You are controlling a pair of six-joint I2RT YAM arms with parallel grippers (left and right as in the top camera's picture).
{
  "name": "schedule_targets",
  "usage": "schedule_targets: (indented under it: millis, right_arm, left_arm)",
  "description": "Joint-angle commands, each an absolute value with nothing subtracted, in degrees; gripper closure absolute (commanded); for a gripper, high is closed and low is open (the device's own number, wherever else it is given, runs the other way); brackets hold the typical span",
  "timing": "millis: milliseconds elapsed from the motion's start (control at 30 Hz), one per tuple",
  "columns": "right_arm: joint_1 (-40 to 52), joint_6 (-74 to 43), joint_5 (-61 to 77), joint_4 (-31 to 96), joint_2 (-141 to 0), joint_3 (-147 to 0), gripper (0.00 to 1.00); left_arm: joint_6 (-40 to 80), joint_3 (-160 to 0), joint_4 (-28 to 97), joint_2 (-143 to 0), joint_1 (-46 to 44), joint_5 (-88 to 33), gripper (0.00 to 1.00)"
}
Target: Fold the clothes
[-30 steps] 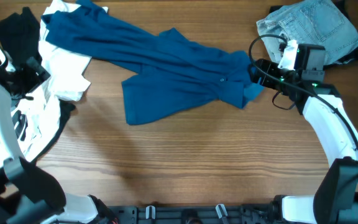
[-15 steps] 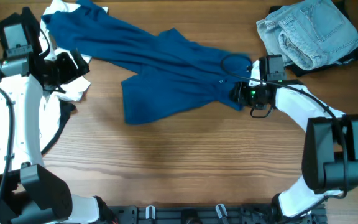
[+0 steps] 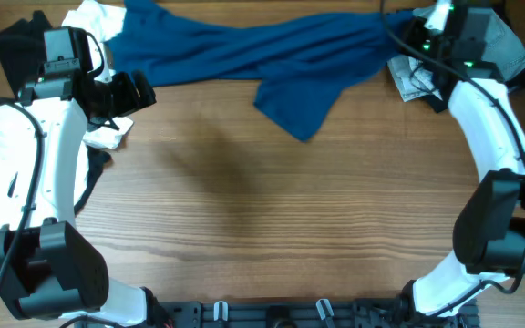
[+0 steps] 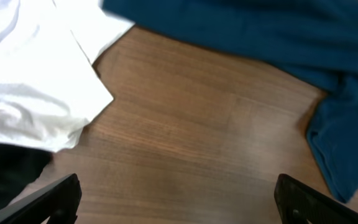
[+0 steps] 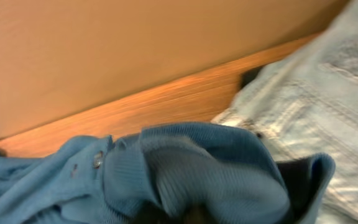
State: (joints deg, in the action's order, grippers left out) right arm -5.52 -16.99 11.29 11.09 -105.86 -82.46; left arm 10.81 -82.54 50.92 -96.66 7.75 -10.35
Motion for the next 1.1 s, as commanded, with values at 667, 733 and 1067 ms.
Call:
schedule_targets:
  millis: [667, 733, 1067]
  right_arm:
    - [19.33, -18.33, 9.06, 35.18, -121.71, -80.23, 0.19]
    - [19.55, -18.83, 9.02, 36.21, -121.75, -80.23, 0.21]
    - [19.55, -19.29, 7.03, 37.45, -124.03, -80.12, 0.96]
  left_arm:
    - [12.67, -82.41, 33.78, -108.57, 9.91, -6.33, 0.00]
    - [12.64, -82.41, 31.83, -108.57, 9.76, -6.26, 0.00]
    - [12.21, -82.41, 15.68, -121.34, 9.80, -0.56, 0.00]
